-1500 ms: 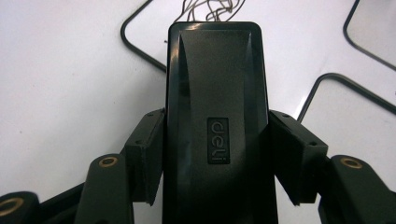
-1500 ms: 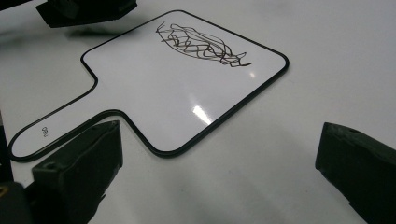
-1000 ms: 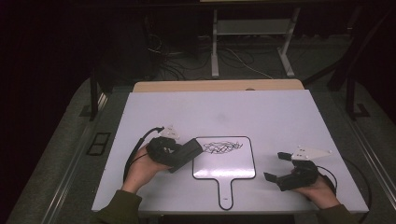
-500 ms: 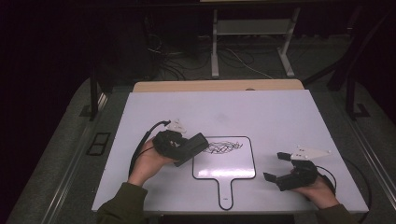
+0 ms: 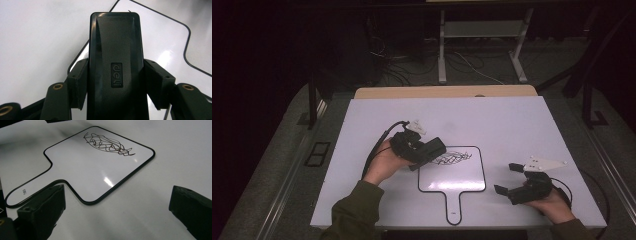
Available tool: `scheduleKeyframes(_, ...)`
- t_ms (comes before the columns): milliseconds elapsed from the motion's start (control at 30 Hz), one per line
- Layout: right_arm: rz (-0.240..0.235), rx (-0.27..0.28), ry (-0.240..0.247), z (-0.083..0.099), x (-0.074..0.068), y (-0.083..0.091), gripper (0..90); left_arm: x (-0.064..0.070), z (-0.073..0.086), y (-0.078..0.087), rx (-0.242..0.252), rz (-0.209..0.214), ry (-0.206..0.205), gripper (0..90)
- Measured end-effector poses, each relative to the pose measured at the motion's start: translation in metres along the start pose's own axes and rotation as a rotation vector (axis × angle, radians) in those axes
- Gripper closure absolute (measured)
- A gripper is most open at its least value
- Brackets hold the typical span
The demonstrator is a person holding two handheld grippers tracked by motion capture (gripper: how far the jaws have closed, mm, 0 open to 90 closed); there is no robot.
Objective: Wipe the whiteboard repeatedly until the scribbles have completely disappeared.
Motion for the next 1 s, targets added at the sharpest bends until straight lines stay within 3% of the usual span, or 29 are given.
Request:
scheduleKeyframes(367, 0.000, -0.001, -0.001, 0.000, 0.000, 0.000, 0.0, -0.012, -0.012, -0.018, -0.037, 0.039, 0.018, 39.3)
scheduleKeyframes(667, 0.000, -0.001, 0.000, 0.000, 0.001, 0.000, 0.0, -0.018, -0.020, -0.034, -0.095, 0.018, -0.016, 39.2)
scheduleKeyframes(733, 0.000, -0.001, 0.000, 0.000, 0.001, 0.000, 0.0, -0.018, -0.021, -0.038, -0.104, 0.014, -0.002, 39.2)
scheduleKeyframes(1000, 0.000, -0.001, -0.001, 0.000, 0.001, 0.000, 0.0, -0.019, -0.020, -0.050, -0.134, 0.001, -0.021, 39.2)
Point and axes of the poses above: each handheld gripper's, and its own axes: y roughly backward along the jaws, z roughly out of its underside, x roughly to its right, the point moved 3 cm from there along -y, roughly forward along the jaws, and after that the axes turned 14 degrees about -y, right-handed, at the moved point
